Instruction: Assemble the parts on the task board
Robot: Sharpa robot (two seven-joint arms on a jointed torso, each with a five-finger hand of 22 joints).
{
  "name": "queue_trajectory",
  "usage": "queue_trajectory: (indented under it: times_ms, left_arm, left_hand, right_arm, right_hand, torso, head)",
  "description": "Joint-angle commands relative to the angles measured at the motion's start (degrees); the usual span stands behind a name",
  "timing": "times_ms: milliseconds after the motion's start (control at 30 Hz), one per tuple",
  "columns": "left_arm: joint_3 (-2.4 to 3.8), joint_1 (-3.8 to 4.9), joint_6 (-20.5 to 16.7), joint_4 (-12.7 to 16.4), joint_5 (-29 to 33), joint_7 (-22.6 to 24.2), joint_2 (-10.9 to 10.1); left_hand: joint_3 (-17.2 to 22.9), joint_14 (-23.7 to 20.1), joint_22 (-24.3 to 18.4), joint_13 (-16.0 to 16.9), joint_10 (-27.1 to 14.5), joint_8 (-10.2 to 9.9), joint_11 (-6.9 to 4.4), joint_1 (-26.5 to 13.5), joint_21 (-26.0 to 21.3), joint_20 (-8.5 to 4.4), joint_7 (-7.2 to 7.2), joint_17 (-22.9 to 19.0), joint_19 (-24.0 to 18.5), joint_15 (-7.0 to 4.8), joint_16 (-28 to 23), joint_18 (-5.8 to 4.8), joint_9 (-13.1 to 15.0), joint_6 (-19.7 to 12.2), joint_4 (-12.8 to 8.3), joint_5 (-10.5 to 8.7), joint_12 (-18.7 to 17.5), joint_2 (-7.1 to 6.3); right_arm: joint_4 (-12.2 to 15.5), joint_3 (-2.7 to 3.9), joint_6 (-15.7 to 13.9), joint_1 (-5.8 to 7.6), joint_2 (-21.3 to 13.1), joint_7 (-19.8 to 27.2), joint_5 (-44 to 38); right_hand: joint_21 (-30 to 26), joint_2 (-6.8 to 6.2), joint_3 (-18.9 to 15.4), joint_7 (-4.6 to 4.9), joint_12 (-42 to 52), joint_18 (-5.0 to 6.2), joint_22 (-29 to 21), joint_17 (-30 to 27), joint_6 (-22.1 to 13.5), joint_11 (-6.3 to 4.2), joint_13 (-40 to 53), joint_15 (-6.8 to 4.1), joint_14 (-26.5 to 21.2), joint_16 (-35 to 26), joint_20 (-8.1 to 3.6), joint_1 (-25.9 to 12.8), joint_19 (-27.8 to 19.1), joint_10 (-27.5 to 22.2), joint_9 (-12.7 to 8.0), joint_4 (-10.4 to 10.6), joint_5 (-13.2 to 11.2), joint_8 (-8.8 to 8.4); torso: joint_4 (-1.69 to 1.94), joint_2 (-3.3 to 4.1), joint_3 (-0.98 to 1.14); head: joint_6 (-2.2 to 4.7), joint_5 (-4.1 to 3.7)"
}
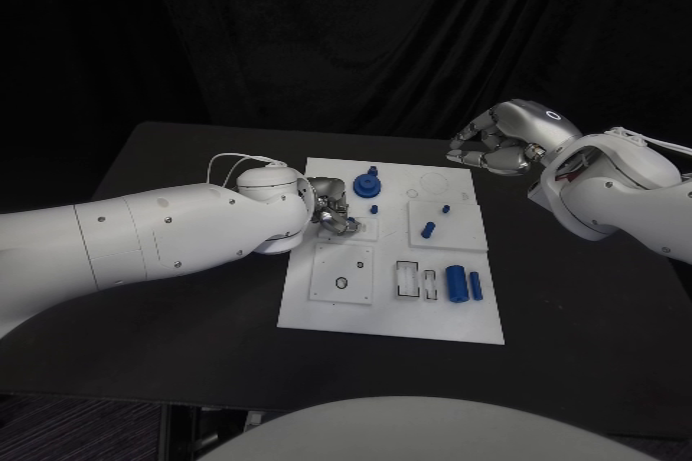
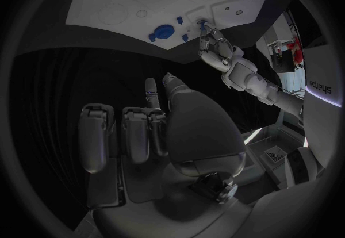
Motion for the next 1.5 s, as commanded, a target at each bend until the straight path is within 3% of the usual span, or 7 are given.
queue_trajectory:
  times_ms: [33,167,367,567,1367,1500]
  left_arm:
    - [0.04,-0.15,1.12,-0.22,-0.19,-0.71,0.17]
    - [0.04,-0.15,1.24,-0.46,0.24,-1.35,0.19]
    - [0.04,-0.15,0.97,-0.96,7.81,-2.61,0.28]
    - [0.04,-0.15,1.00,-1.11,10.60,-3.32,0.32]
    - [0.04,-0.15,-0.88,-1.44,11.61,-2.94,0.37]
    - [0.04,-0.15,-1.59,-1.12,8.92,-2.73,0.19]
  left_hand:
    - [0.37,5.95,10.47,15.06,6.09,-0.06,-0.38,-0.07,-0.08,-0.14,0.01,15.09,1.41,-0.05,0.15,0.19,0.06,0.28,-0.05,0.32,-0.25,-0.06]
    - [0.52,5.95,10.53,15.06,6.09,-0.02,-0.42,-0.08,-0.02,-0.16,-0.04,15.09,1.47,-0.07,0.15,0.17,0.11,0.39,-0.02,0.34,-0.25,0.00]
    - [1.07,5.95,10.71,15.06,6.09,0.00,-0.55,0.04,0.18,-0.24,-0.17,15.09,1.67,-0.19,0.15,0.11,0.23,0.55,-0.15,0.68,-0.25,0.01]
    - [1.18,5.95,10.77,15.06,6.09,0.00,-0.57,0.04,0.24,-0.27,-0.18,15.09,1.73,-0.22,0.15,0.08,0.26,0.57,-0.20,0.76,-0.25,-0.06]
    - [2.27,5.95,10.80,15.06,6.09,-0.23,-0.70,0.44,0.20,-0.44,-0.28,15.09,1.79,-0.37,0.15,0.08,0.40,0.53,-0.88,0.60,-0.25,-0.59]
    - [2.42,5.95,10.82,15.06,6.09,-0.26,-0.71,0.56,0.22,-0.45,-0.29,15.09,1.81,-0.38,0.15,0.08,0.42,0.52,-1.02,0.64,-0.25,-0.66]
  right_arm:
    - [0.00,0.05,0.44,-0.16,-0.01,-1.41,-0.31]
    - [-0.01,0.05,0.50,-0.16,-0.03,-1.48,-0.31]
    - [0.04,0.05,0.55,-0.18,-0.14,-1.57,-0.31]
    - [0.05,0.05,0.59,-0.19,-0.22,-1.62,-0.31]
    - [0.05,0.05,0.71,-0.33,-0.27,-1.80,-0.31]
    - [0.04,0.05,0.70,-0.42,-0.30,-1.82,-0.31]
  right_hand:
    - [-0.21,0.21,0.01,0.04,0.15,0.15,13.69,10.40,0.36,0.35,15.10,0.37,5.14,0.00,0.28,0.62,4.09,6.07,0.10,-0.48,0.32,0.03]
    - [-0.21,0.21,0.01,0.04,0.15,0.15,13.69,10.40,0.36,0.35,15.10,0.37,5.14,0.00,0.28,0.62,4.09,6.07,0.10,-0.48,0.32,0.03]
    - [-0.25,0.24,0.03,0.03,0.15,0.16,13.67,10.38,0.44,0.34,15.10,0.36,5.13,0.00,0.28,0.65,4.07,6.07,0.12,-0.53,0.32,0.05]
    - [-0.25,0.24,0.03,0.03,0.15,0.16,13.67,10.38,0.44,0.34,15.10,0.36,5.13,0.00,0.28,0.65,4.07,6.07,0.12,-0.53,0.32,0.05]
    - [-0.30,0.29,0.09,-0.01,0.15,0.17,13.66,10.31,0.54,0.33,15.10,0.35,5.12,-0.04,0.27,0.82,4.04,6.07,0.14,-0.71,0.32,0.04]
    - [-0.30,0.29,0.09,-0.01,0.15,0.17,13.66,10.31,0.54,0.33,15.10,0.35,5.12,-0.04,0.27,0.82,4.04,6.07,0.14,-0.71,0.32,0.04]
  torso:
    - [-0.01,-0.01,0.00]
    - [0.01,0.07,-0.02]
    - [0.00,0.10,-0.02]
    - [-0.03,0.09,-0.01]
    - [-0.03,0.07,-0.03]
    - [-0.01,0.08,-0.02]
  head:
    - [0.00,0.07]
    - [0.00,0.05]
    - [0.00,-0.07]
    - [0.00,0.02]
    - [0.00,0.12]
    - [0.00,0.15]
